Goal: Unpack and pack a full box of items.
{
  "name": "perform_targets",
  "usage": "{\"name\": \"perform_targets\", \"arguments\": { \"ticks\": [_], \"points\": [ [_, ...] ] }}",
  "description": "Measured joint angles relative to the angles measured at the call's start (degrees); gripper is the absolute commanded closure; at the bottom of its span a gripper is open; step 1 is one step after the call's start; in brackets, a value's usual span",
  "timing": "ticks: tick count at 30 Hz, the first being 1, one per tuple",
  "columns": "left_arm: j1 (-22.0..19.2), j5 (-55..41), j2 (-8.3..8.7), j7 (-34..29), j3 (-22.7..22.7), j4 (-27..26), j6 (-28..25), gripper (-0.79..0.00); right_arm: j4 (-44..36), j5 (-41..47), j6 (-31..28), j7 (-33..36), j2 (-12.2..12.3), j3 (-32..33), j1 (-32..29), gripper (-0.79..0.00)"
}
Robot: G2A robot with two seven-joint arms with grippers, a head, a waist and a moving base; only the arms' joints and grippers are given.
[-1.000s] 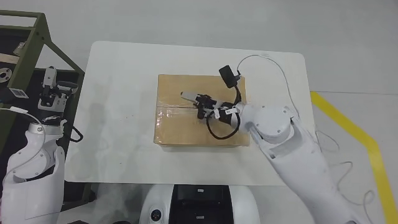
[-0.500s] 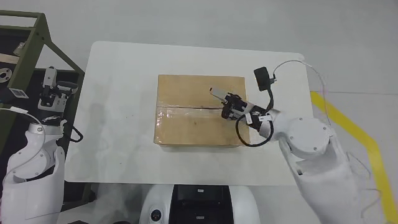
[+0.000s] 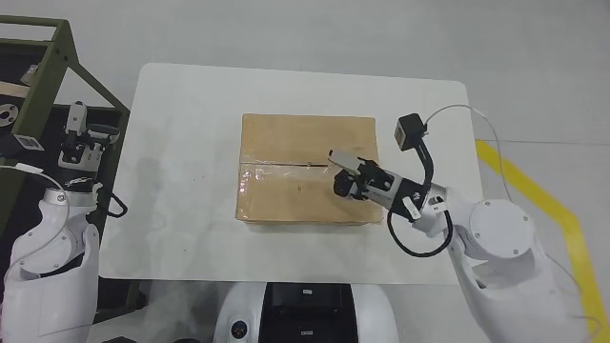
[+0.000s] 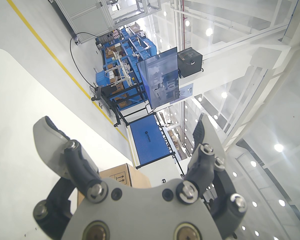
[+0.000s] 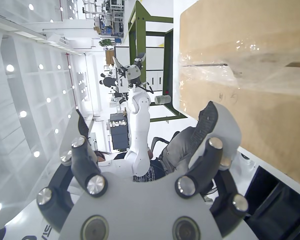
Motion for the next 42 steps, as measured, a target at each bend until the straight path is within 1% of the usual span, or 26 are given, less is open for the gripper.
{"name": "perform_targets", "arguments": {
  "ticks": [2, 5, 8, 11, 14, 20, 21, 22, 23, 25, 28, 32, 36, 40, 42],
  "points": [
    [0.00, 0.00, 0.00, 0.00, 0.00, 0.00, 0.00, -0.785, -0.43, -0.26, 1.17, -0.09, 0.22, 0.78, -0.96, -0.785],
    [0.00, 0.00, 0.00, 0.00, 0.00, 0.00, 0.00, -0.785, -0.19, -0.90, 4.72, 0.78, 0.63, 1.64, -1.82, -0.785],
    [0.00, 0.00, 0.00, 0.00, 0.00, 0.00, 0.00, -0.785, 1.23, -1.04, 8.34, 3.10, 1.04, 1.48, -1.61, -0.785],
    [0.00, 0.00, 0.00, 0.00, 0.00, 0.00, 0.00, -0.785, 3.06, -0.65, 9.83, 3.72, 1.26, 1.66, -1.30, -0.785],
    [0.00, 0.00, 0.00, 0.00, 0.00, 0.00, 0.00, -0.785, 4.21, 0.02, 10.02, 2.29, 1.42, 2.61, -1.74, -0.785],
    [0.00, 0.00, 0.00, 0.00, 0.00, 0.00, 0.00, -0.785, 3.06, 0.78, 10.14, 1.29, 1.90, 4.26, -3.54, -0.785],
    [0.00, 0.00, 0.00, 0.00, 0.00, 0.00, 0.00, -0.785, 2.72, 0.87, 10.15, 1.41, 2.03, 4.69, -3.96, -0.727],
    [0.00, 0.00, 0.00, 0.00, 0.00, 0.00, 0.00, -0.785, 2.45, 1.03, 10.06, 1.57, 2.12, 4.98, -4.29, -0.717],
    [0.00, 0.00, 0.00, 0.00, 0.00, 0.00, 0.00, -0.785, 2.20, 1.24, 9.87, 1.71, 2.21, 5.27, -4.65, -0.720],
    [0.00, 0.00, 0.00, 0.00, 0.00, 0.00, 0.00, -0.785, 1.79, 1.55, 9.57, 1.80, 2.40, 5.86, -5.55, -0.763],
    [0.00, 0.00, 0.00, 0.00, 0.00, 0.00, 0.00, -0.785, 1.68, 1.49, 9.86, 2.40, 2.69, 5.83, -6.53, -0.782],
    [0.00, 0.00, 0.00, 0.00, 0.00, 0.00, 0.00, -0.785, 1.99, 0.94, 9.81, 3.53, 2.98, 4.44, -6.37, -0.785],
    [0.00, 0.00, 0.00, 0.00, 0.00, 0.00, 0.00, -0.785, 0.60, -1.85, 8.47, 4.75, 3.40, 2.64, -5.67, -0.785],
    [0.00, 0.00, 0.00, 0.00, 0.00, 0.00, 0.00, -0.785, -1.11, -3.04, 8.76, 4.88, 3.76, 2.41, -5.71, -0.711],
    [0.00, 0.00, 0.00, 0.00, 0.00, 0.00, 0.00, -0.785, -2.01, -3.65, 9.14, 5.38, 3.97, 2.22, -5.86, -0.693]
  ]
}}
